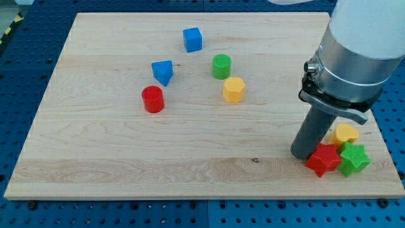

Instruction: Push the red circle closer to the yellow hexagon

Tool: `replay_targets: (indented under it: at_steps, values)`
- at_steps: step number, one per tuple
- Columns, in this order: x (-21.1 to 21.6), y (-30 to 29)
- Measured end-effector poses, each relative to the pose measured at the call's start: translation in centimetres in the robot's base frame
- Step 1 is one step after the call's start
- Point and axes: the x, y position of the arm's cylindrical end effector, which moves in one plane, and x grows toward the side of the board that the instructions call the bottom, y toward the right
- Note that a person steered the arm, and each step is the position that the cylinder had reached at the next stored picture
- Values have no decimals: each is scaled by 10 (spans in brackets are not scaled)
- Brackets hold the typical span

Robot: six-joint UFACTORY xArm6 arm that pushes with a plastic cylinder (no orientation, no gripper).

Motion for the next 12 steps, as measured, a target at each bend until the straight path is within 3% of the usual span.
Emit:
replay_targets:
  at_steps: [2, 3, 6, 7, 8, 12]
  values:
    - [1, 5]
    - [-2, -31]
    - [-37, -275]
    - [-73, -312]
    - [-100, -307]
    - [-111, -228]
